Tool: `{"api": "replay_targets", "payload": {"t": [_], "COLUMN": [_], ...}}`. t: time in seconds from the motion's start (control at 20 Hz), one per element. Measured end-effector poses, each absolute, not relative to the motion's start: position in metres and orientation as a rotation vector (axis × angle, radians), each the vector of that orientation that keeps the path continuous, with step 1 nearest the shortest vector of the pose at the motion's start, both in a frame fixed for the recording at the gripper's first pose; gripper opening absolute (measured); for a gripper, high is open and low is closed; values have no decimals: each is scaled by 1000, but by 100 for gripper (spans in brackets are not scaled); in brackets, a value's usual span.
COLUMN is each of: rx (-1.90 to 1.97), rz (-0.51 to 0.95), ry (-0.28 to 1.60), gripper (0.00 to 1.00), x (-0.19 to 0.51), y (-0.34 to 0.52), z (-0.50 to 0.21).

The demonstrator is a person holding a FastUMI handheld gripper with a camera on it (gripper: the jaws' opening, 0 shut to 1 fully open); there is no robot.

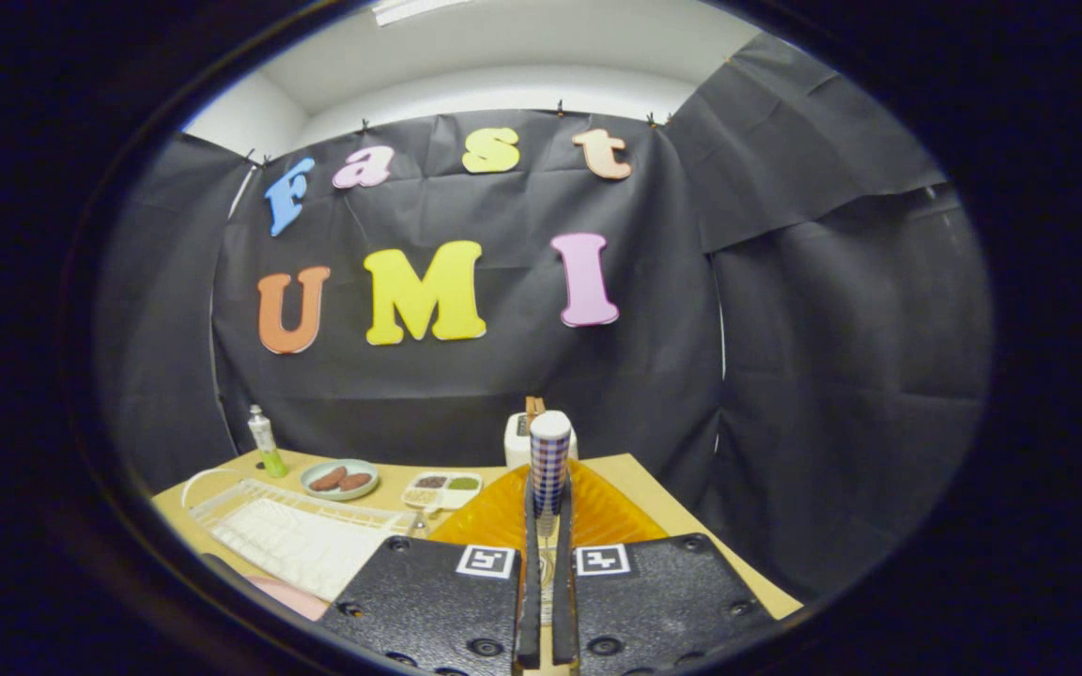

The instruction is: Take the plate from the dish rack, then take the spoon from the basket and place it into the plate.

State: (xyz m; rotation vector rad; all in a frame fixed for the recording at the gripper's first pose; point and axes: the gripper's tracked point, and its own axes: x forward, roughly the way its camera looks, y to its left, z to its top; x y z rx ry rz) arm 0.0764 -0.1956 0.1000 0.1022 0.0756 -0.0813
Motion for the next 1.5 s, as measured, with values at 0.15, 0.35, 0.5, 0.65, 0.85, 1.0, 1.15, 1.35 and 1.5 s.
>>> {"api": "replay_targets", "payload": {"t": [0.15,0.35,0.5,0.65,0.85,1.0,1.15,1.35,1.5], "rx": [84,86,88,108,144,168,161,164,159], "rz": [-26,65,121,164,169,184,191,219,238], "ry": [57,73,109,154,202,243,277,290,303], "gripper": [10,10,10,10,10,10,10,12,14], "x": [47,23,12,5,5,5,3,-1,-4], "y": [-146,-76,-30,8,38,59,71,84,87], "z": [106,93,67,37,3,-24,-42,-54,-60]}}
